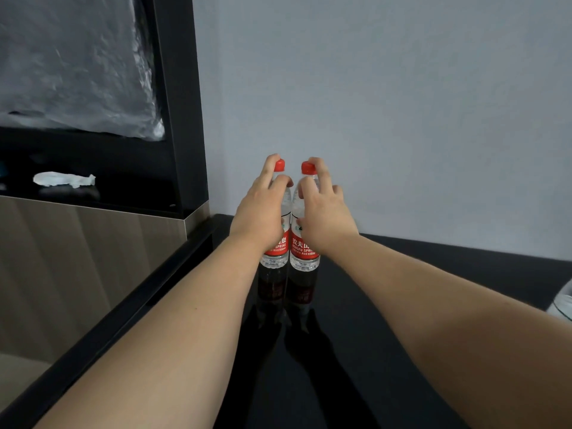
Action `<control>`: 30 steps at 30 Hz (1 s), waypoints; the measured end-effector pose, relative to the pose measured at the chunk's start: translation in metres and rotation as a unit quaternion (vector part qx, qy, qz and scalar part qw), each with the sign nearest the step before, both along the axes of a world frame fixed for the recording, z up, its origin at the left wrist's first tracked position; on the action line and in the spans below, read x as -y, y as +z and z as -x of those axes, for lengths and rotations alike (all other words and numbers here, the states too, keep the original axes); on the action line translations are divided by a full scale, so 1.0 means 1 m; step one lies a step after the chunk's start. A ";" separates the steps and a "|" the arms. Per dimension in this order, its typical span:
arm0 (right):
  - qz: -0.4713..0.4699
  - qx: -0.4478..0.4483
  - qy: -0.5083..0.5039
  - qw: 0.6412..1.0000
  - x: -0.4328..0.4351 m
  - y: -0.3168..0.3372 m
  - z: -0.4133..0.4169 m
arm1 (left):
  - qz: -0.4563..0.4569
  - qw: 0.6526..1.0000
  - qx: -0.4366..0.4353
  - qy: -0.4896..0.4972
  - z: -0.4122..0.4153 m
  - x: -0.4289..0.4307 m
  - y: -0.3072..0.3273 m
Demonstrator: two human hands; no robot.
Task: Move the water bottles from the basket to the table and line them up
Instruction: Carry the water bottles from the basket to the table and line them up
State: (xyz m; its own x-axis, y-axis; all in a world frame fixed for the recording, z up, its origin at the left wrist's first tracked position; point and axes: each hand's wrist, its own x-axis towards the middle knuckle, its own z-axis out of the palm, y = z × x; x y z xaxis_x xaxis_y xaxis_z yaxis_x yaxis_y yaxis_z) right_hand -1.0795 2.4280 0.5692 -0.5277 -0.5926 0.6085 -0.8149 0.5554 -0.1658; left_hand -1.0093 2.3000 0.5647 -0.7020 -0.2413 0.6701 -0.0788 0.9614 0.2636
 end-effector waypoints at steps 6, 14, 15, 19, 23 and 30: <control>0.011 -0.013 0.008 1.000 0.027 -0.004 0.036 | -0.003 1.000 0.004 -0.002 0.030 0.026 0.000; 0.011 -0.021 0.013 1.000 0.049 -0.004 0.073 | 0.007 1.000 0.004 -0.011 0.069 0.059 -0.003; 0.013 -0.023 0.013 1.000 0.052 -0.005 0.077 | 0.008 1.000 0.003 -0.009 0.073 0.061 -0.003; 0.012 -0.026 0.011 1.000 0.063 -0.005 0.095 | 0.002 1.000 0.003 -0.003 0.088 0.069 -0.003; 0.015 -0.027 0.019 0.999 0.073 -0.006 0.107 | -0.003 1.000 0.006 0.004 0.100 0.076 -0.002; 0.017 -0.028 0.016 0.999 0.087 -0.006 0.124 | -0.007 1.000 0.008 -0.003 0.117 0.089 -0.002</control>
